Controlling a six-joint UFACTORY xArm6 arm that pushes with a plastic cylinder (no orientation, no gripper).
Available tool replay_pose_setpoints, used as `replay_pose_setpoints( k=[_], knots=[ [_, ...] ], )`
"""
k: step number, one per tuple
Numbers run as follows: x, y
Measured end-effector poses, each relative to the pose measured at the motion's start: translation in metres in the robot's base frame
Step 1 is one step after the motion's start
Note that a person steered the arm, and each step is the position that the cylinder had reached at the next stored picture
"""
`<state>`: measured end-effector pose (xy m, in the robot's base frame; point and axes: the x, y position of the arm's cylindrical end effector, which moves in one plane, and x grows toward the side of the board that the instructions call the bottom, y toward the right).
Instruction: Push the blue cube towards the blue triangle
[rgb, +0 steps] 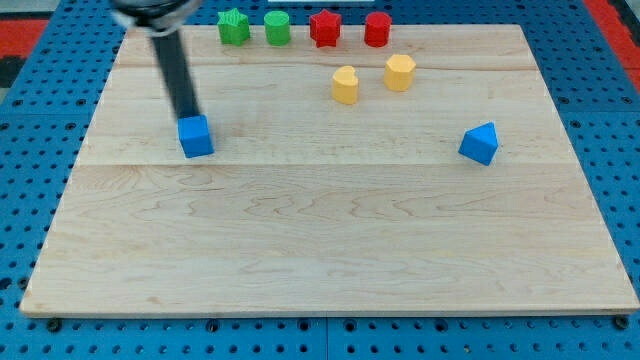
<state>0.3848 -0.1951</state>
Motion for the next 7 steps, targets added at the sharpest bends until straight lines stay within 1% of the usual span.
replay_pose_setpoints(
  k=[1,2,3,4,5,6,7],
  knots=[
    [0.032,-0.063],
    [0.034,0.036],
    [0.016,0.107],
    [0.013,0.063],
    [-0.012,0.093],
    [-0.019,0.093],
    [-0.018,0.218]
  ],
)
